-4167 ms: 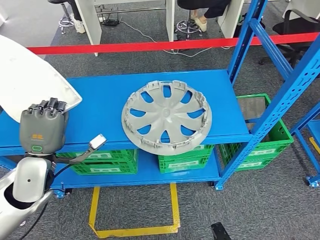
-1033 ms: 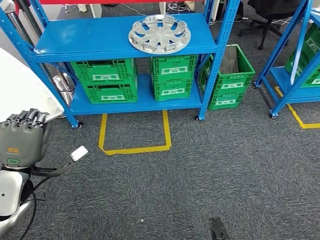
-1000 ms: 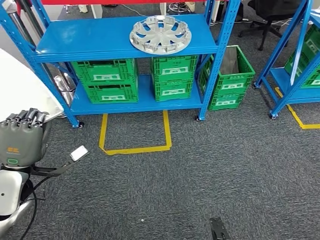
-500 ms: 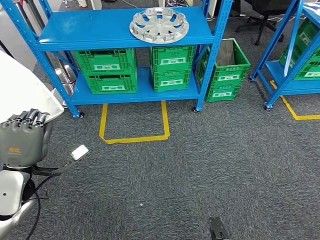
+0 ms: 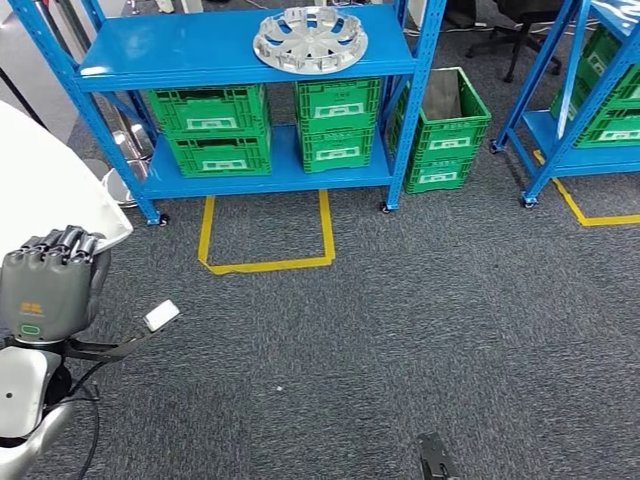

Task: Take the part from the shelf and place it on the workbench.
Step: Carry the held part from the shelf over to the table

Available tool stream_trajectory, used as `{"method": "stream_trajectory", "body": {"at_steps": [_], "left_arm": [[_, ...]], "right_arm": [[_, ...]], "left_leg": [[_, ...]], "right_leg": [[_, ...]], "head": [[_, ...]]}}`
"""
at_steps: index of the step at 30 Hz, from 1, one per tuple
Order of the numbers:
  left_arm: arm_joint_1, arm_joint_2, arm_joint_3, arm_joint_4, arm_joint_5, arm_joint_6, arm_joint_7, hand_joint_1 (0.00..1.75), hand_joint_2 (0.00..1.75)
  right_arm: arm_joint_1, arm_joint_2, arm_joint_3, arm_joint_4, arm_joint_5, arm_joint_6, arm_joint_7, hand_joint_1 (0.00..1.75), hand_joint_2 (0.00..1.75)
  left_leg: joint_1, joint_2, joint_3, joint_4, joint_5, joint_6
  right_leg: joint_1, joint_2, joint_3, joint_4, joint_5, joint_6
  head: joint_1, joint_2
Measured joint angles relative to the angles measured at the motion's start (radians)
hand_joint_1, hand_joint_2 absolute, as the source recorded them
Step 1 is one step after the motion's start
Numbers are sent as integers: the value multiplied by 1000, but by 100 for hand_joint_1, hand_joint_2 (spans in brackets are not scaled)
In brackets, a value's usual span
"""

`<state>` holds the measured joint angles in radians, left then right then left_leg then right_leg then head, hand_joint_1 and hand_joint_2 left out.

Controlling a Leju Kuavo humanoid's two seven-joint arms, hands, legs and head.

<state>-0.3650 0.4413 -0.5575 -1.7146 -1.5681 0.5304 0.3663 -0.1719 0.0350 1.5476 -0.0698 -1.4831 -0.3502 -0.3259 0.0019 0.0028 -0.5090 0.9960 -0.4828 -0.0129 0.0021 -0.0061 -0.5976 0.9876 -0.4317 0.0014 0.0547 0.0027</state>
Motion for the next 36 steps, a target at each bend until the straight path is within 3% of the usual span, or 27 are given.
{"method": "stream_trajectory", "body": {"at_steps": [2, 4, 7, 8, 9, 10, 12, 14, 17, 19, 20, 22, 23, 24, 25, 26, 27, 29, 30, 33, 36], "left_arm": [[8, -9, 22, 0, 0, 2, -17, 175, 175], [15, -19, 40, 0, 0, 3, -30, 175, 175], [27, -33, 59, 0, 0, 5, -45, 175, 175], [34, -38, 65, 0, 0, 6, -55, 175, 175], [41, -42, 72, 0, 0, 8, -67, 175, 175], [47, -47, 80, 0, 0, 10, -78, 175, 175], [55, -57, 99, 0, 0, 13, -96, 175, 175], [58, -63, 116, 0, 0, 15, -105, 175, 175], [63, -69, 132, -1, 0, 17, -111, 175, 175], [65, -71, 138, -1, 0, 17, -116, 175, 175], [66, -73, 143, -1, 0, 18, -121, 175, 175], [72, -77, 155, -1, 0, 20, -137, 175, 175], [77, -80, 161, -1, 0, 20, -147, 175, 175], [82, -82, 166, -1, 0, 21, -157, 175, 175], [87, -85, 172, -1, 0, 21, -167, 175, 175], [90, -88, 178, -1, 0, 21, -177, 175, 175], [92, -91, 185, -1, 0, 22, -186, 175, 175], [93, -97, 200, -1, 0, 24, -199, 175, 175], [94, -99, 206, -1, 0, 25, -202, 175, 175], [100, -106, 216, -1, 0, 27, -206, 175, 175], [102, -113, 226, -1, 0, 28, -216, 175, 175]], "right_arm": [[1, 0, 2, 0, 0, 0, 0, 0, 0], [1, 0, 4, 0, 0, 0, 0, 0, 0], [2, 0, 4, 0, 0, 1, 0, 0, 0], [3, 0, 5, 0, 0, 1, 0, 0, 0], [4, 0, 5, 0, 0, 1, 0, 0, 0], [5, 0, 5, 0, 0, 1, -1, 0, 0], [4, 0, 5, 1, -1, 2, -2, 0, 0], [1, 0, 5, 1, -1, 3, -3, 0, 0], [2, 0, 5, 1, -1, 4, -3, 0, 0], [1, 0, 5, 1, -1, 4, -4, 0, 0], [0, 0, 5, 1, -1, 4, -4, 0, 0], [0, 0, 5, 1, -2, 4, -4, 0, 0], [1, 0, 5, 1, -3, 4, -4, 0, 0], [2, 0, 5, 1, -3, 4, -4, 0, 0], [3, 0, 5, 1, -3, 5, -4, 0, 0], [3, 0, 5, 1, -4, 5, -5, 0, 0], [3, 1, 5, 1, -4, 5, -6, 0, 0], [3, 1, 5, 1, -4, 6, -8, 0, 0], [2, 1, 5, 1, -5, 6, -8, 0, 0], [3, 1, 5, 1, -5, 6, -8, 0, 0], [3, 1, 5, 1, -6, 7, -9, 0, 0]], "left_leg": [[1, 1, 4, -22, -2, 8], [6, 4, -2, -34, 7, 21], [8, 6, -19, -33, 21, 32], [8, 6, -25, -31, 24, 32], [8, 6, -29, -28, 26, 31], [8, 6, -32, -25, 28, 31], [8, 5, -38, -16, 27, 27], [5, 4, -47, -3, 27, 17], [2, 4, -59, 4, 32, 0], [5, 3, -71, 31, 7, -9], [6, 2, -89, 73, -23, -14], [7, 2, -143, 209, -97, -20], [7, 2, -166, 269, -121, -22], [7, 2, -173, 297, -127, -21], [7, 2, -161, 284, -113, -19], [7, 2, -129, 232, -84, -16], [7, 2, -86, 156, -51, -12], [3, 2, -20, 31, -15, -2], [2, 1, -9, 3, -11, -1], [-1, -1, -15, -6, -6, -2], [-3, -1, -20, -5, -1, 6]], "right_leg": [[0, 0, -8, 3, 6, 13], [0, 2, -32, 43, -26, 23], [-5, 5, -109, 235, -128, 36], [-6, 5, -126, 287, -146, 39], [-7, 4, -126, 302, -146, 41], [-9, 4, -105, 275, -127, 42], [-12, 5, -23, 138, -73, 41], [-12, 7, 35, 34, -51, 34], [-11, 9, 37, 21, -49, 16], [-13, 8, 32, 18, -41, 2], [-14, 7, 29, 16, -37, -6], [-13, 6, 17, 16, -30, -14], [-12, 6, 12, 17, -27, -16], [-11, 6, 7, 18, -24, -16], [-10, 6, 4, 19, -21, -15], [-10, 6, 1, 20, -19, -14], [-9, 6, 0, 20, -16, -11], [-6, 6, -4, 23, -11, -4], [-5, 6, -8, 25, -11, -3], [-3, 4, -16, 25, -5, -11], [-5, 4, -17, 16, 7, 0]], "head": [[0, 0], [3, 0], [6, 0], [6, 0], [6, 0], [6, 0], [6, 0], [6, 0], [6, 0], [5, 0], [4, 0], [4, 0], [4, 0], [4, 0], [4, 0], [4, 0], [4, 0], [4, 0], [5, 0], [6, 0], [6, 0]]}}
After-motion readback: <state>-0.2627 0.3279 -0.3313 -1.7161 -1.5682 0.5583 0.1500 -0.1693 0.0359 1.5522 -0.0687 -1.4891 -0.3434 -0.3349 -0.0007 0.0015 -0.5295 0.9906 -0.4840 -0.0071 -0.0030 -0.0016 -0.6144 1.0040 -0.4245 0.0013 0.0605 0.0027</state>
